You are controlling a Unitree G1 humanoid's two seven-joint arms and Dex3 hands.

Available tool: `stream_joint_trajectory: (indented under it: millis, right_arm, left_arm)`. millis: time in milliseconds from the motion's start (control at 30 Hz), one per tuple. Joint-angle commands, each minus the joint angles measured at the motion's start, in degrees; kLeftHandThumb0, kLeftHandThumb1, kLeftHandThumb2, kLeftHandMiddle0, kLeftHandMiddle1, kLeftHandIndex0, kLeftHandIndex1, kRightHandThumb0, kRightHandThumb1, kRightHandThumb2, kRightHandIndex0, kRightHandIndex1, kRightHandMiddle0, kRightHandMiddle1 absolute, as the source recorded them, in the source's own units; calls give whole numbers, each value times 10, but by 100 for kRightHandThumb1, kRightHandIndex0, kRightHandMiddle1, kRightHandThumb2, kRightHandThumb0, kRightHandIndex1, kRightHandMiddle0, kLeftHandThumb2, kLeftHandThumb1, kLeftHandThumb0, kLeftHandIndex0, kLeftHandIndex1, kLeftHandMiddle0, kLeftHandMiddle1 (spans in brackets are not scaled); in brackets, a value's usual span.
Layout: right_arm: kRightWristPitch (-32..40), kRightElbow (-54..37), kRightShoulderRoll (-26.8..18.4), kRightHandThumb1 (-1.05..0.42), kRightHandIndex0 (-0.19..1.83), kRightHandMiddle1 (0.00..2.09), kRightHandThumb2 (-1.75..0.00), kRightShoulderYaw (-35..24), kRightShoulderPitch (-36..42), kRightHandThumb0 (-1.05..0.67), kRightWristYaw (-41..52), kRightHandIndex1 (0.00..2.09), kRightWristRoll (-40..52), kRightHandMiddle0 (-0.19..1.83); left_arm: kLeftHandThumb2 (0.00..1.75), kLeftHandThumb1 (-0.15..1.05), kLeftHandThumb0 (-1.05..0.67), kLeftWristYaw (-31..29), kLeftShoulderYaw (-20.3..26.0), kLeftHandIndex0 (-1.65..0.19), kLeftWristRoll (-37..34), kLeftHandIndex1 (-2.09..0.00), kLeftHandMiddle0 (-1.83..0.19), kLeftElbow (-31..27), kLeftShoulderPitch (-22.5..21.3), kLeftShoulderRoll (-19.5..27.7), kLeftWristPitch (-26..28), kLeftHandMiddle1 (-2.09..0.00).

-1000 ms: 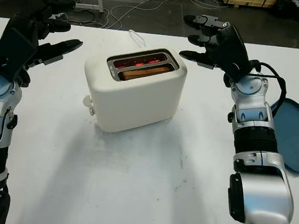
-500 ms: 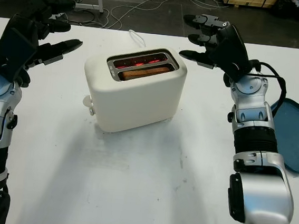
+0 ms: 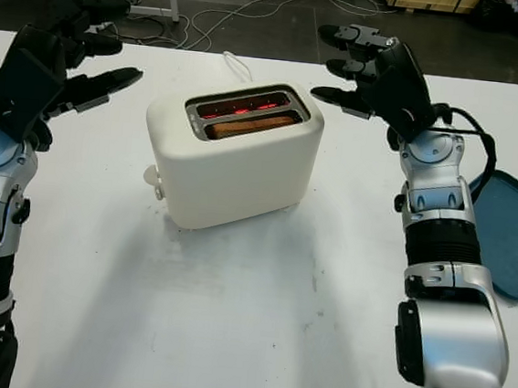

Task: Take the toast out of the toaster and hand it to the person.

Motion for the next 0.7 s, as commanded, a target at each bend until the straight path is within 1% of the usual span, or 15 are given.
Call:
stream_joint_trajectory:
  millis: [0,167,300,433,567,667]
  right_arm:
    - [-6,-9,-2,-78,70,0,0,1,0,-28,-2,4,0,64]
    - [-11,-6,-2,-78,71,1,0,2,1,-32,-3,4,-1,64]
    - [-12,-7,-4,-79,70,0,0,4,2,-31,-7,4,-8,64]
    - [-13,-9,-6,-80,71,1,0,7,2,-32,-10,4,-15,65]
    - [-20,-6,-6,-79,74,1,0,8,1,-35,-11,5,-20,66]
    - [-15,-9,-4,-79,74,1,0,7,0,-34,-10,5,-17,66]
  left_arm:
    - [2,91,-33,0,1,-23,-2,-64,-6,-2,3,3,-1,-104]
    - [2,91,-32,2,2,-23,-5,-64,-6,-6,2,-2,11,-104]
    - [2,92,-34,-2,-6,-25,7,-63,-9,-9,1,8,17,-104]
    - [1,91,-32,-3,-8,-32,9,-65,-18,-13,0,11,26,-104]
    - [1,91,-30,-3,-5,-35,2,-65,-24,-10,0,10,20,-103]
    - [1,91,-29,1,-3,-37,1,-65,-31,-12,-1,6,25,-103]
